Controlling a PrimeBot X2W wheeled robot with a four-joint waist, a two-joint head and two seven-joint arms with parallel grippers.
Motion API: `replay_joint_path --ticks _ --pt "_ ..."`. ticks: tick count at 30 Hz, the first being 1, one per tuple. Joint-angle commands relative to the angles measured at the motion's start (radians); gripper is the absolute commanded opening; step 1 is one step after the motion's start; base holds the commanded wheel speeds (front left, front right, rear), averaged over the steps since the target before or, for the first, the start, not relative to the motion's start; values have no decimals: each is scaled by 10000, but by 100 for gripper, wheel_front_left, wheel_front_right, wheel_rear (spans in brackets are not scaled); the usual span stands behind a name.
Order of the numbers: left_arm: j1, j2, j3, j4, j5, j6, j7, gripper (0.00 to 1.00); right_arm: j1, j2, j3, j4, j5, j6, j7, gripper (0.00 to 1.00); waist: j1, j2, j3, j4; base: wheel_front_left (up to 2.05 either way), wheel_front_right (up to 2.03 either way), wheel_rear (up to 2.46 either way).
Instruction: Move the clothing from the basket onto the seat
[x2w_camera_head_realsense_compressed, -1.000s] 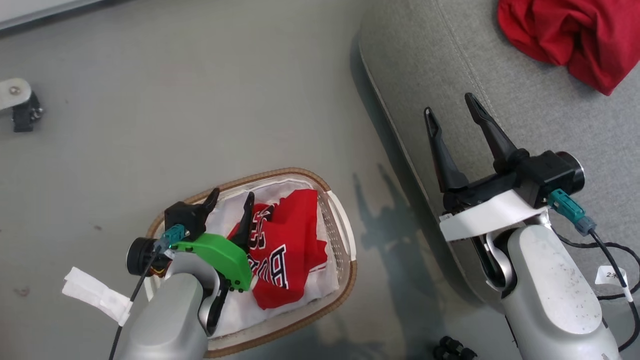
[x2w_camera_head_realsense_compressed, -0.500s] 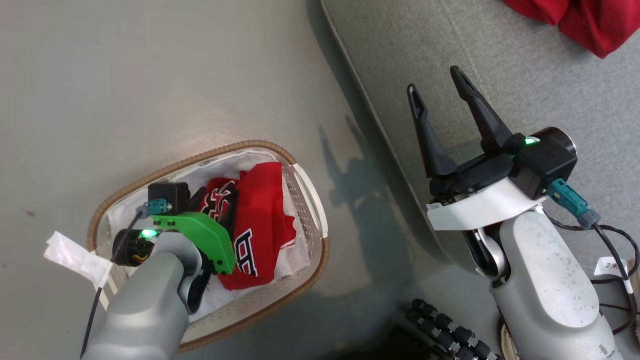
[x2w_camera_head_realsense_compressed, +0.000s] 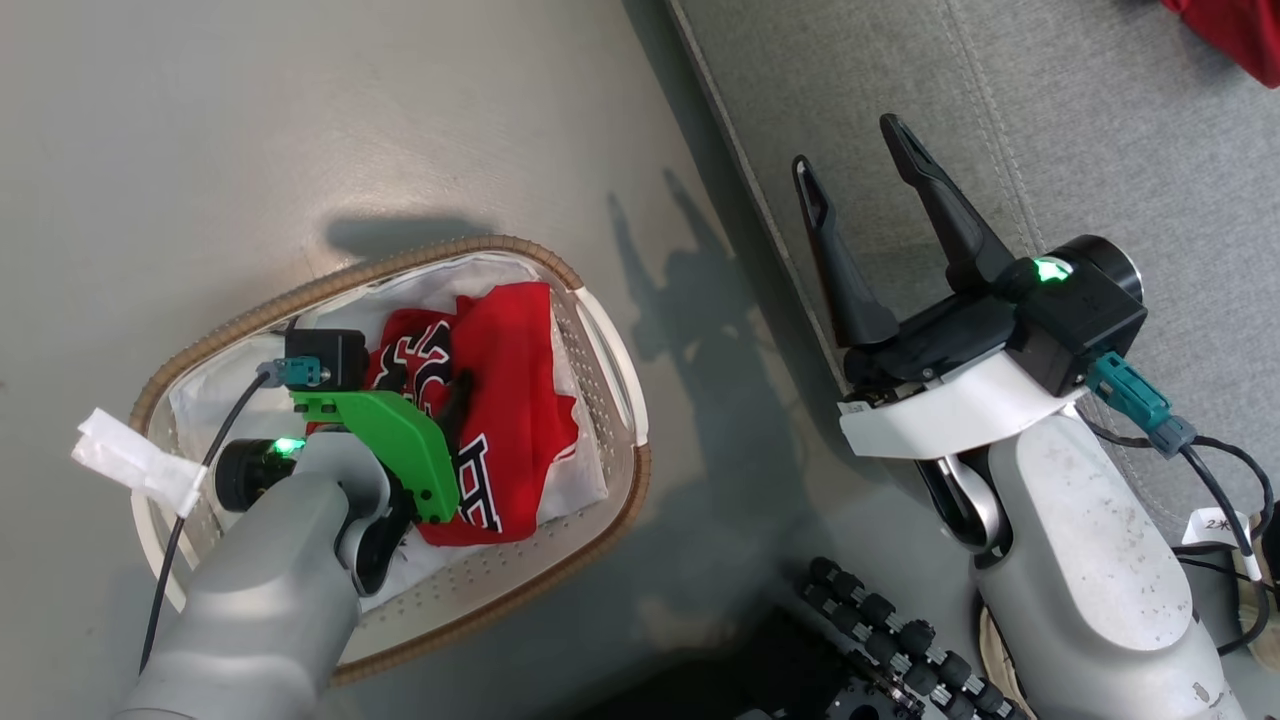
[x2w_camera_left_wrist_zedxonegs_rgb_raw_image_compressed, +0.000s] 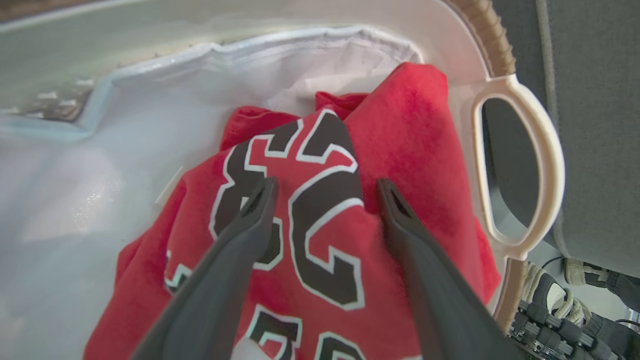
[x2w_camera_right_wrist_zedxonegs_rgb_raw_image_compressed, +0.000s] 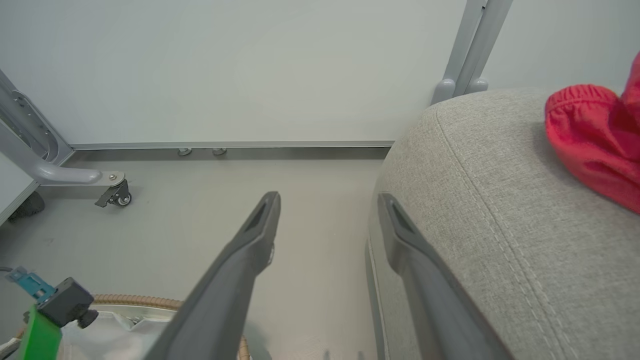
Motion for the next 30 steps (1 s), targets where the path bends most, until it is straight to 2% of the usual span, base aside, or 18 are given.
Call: replay_joint_path --ticks 1,10,11,12,19,22,30 --pt "-200 136 -176 -73 -176 -30 107 100 -115 -8 -17 -51 -61 -14 -3 100 -1 0 85 43 0 0 0" --pt "-263 359 -1494 -526 -1077 -30 692 100 -201 -9 -52 37 -93 -14 -3 100 -1 0 140 176 0 0 0" --pt "-264 358 -1667 -587 -1119 -30 736 89 -209 -9 -62 45 -102 -14 -3 100 -1 0 135 191 0 0 0" --pt "-252 371 -1808 -600 -1238 -30 736 0 -215 -9 -84 58 -116 -14 -3 100 -1 0 120 223 0 0 0" --pt "-8 377 -2552 -696 -1584 -30 -33 0 -146 -12 -158 279 -63 -14 -3 100 -1 0 -474 395 0 0 0" --pt "172 308 -2712 -740 -1817 -30 -743 0 5 -12 -143 452 -80 -14 -3 100 -1 0 -1019 496 0 0 0" --pt "586 123 -3762 -1067 -1866 -31 -1827 0 613 -21 -393 764 -138 -14 -3 100 -1 0 -2759 1153 0 0 0"
